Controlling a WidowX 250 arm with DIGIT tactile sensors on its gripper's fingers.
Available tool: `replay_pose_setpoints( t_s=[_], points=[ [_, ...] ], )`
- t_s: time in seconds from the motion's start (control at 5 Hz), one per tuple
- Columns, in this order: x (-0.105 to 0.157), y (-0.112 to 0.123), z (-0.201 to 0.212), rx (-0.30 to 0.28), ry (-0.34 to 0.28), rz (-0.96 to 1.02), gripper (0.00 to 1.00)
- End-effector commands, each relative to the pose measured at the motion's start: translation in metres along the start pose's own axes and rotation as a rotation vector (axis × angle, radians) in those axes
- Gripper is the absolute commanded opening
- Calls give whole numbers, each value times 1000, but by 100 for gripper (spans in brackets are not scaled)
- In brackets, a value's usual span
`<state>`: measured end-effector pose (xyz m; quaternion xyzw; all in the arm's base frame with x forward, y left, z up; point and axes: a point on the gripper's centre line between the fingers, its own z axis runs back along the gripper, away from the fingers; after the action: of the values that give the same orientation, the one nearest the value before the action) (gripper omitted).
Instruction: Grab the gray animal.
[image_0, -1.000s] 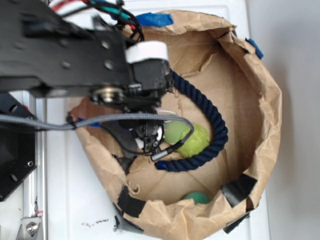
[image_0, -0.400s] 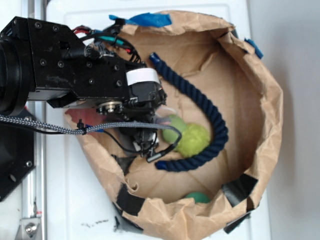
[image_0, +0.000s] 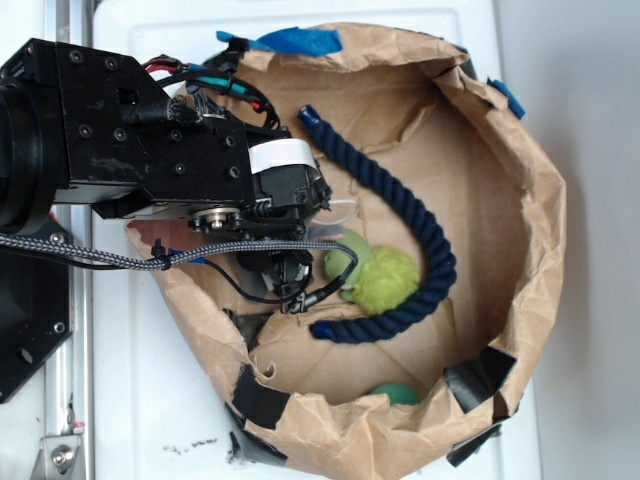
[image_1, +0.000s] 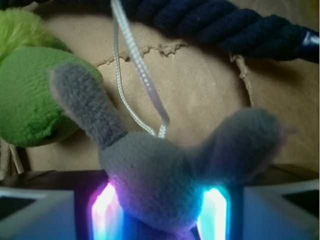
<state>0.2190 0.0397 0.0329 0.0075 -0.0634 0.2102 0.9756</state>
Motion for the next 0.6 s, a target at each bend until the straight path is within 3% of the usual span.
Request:
replay_pose_setpoints(
  t_s=[0.0, 0.2, 0.4],
  points=[
    [3, 6, 1, 6, -10, 2, 0],
    [7, 1, 8, 20, -16, -32, 0],
    [23, -14, 46, -26, -16, -31, 0]
  ],
)
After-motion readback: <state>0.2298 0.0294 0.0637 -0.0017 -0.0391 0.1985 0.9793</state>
